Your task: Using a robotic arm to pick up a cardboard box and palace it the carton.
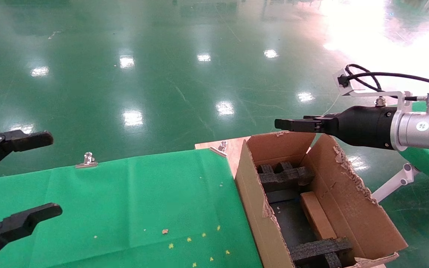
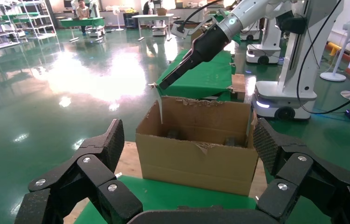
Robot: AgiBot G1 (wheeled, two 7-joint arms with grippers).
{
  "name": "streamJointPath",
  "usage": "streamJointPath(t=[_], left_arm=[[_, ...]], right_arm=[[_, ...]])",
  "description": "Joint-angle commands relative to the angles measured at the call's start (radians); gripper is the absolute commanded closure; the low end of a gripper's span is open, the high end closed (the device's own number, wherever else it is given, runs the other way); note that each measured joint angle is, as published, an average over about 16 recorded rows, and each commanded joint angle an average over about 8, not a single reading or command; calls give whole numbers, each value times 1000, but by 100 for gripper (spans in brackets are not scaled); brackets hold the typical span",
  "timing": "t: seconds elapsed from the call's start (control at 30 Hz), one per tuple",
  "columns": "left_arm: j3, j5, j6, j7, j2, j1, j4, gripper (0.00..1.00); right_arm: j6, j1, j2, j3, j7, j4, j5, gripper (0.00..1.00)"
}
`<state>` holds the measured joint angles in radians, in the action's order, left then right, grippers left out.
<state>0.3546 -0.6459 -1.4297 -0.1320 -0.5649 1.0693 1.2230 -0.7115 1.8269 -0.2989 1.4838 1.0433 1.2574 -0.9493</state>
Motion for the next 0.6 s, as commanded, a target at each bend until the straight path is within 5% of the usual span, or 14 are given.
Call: streamJointPath(t=[0.03,0.6], left_arm=[[0,0,0,0,0,0,0,0],[0,0,0,0,0,0,0,0]], right_arm=[[-2,-4,-3,-4,-4,-2,-2,0],[-212,-205,-85,-326,-232,6,57,0]])
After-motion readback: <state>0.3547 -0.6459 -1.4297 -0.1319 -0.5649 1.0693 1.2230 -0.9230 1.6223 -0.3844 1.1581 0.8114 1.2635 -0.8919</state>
